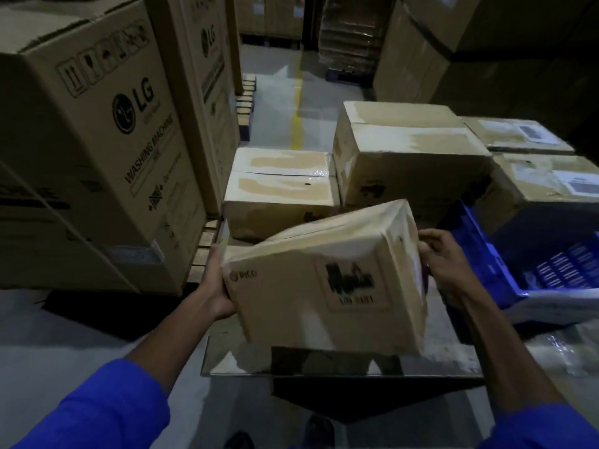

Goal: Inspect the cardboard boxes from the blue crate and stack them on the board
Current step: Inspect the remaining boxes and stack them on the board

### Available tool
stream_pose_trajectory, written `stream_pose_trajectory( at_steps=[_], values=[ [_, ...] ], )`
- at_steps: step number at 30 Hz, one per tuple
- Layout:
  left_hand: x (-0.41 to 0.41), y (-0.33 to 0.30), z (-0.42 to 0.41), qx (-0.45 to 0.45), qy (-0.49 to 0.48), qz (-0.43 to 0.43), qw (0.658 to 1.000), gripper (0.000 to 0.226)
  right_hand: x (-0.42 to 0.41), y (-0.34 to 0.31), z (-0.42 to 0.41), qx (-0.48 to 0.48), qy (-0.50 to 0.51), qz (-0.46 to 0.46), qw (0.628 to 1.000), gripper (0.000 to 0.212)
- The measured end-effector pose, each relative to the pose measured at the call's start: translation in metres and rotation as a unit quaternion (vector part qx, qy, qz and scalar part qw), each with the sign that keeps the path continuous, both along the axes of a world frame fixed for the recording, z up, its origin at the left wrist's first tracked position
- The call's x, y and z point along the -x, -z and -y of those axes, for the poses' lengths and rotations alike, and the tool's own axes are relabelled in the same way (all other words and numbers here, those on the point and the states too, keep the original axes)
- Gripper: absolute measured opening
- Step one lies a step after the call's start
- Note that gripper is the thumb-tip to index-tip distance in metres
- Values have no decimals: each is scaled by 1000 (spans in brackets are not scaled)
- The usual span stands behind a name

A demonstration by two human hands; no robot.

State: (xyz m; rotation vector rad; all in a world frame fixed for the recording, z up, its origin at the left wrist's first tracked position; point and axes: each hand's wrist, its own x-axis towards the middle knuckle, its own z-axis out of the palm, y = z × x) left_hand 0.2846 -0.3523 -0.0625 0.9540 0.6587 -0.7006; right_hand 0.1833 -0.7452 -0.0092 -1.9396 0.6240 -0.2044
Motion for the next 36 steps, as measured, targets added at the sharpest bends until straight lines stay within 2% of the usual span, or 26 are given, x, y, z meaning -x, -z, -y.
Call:
stream_pose_trajectory(
  at_steps=[3,7,12,15,17,20,22,26,30,34,36],
  values=[
    [-2,-2,-13,27,55,26,998,76,-8,13,-10,-8,4,-2,1000,17],
    [4,-9,-20,53,117,61,990,56,-18,15,-30,-14,-9,20,1000,21],
    [8,-14,-26,50,92,72,992,44,-40,11,-46,-16,-37,-17,999,40],
    [5,-18,-37,21,73,71,995,45,-48,14,-57,-9,-70,-43,997,42],
    [2,-20,-47,17,52,75,996,43,-50,18,-65,-26,-85,-44,995,55],
    [0,-21,-59,31,25,81,996,48,-58,43,-60,-93,-104,-31,990,74],
    [-1,-24,-64,37,20,88,995,49,-52,15,-86,-110,-112,-24,987,75],
    [-4,-29,-71,45,19,101,994,53,-51,-9,-104,-118,-143,20,982,63],
    [-5,-32,-80,51,32,108,992,57,-57,-15,-101,-118,-201,28,972,68],
    [-10,-32,-83,15,88,125,988,88,-60,-35,-107,-160,-195,52,966,66],
    [-16,-31,-82,4,96,131,987,92,-66,-34,-109,-174,-178,60,967,58]
  ],
)
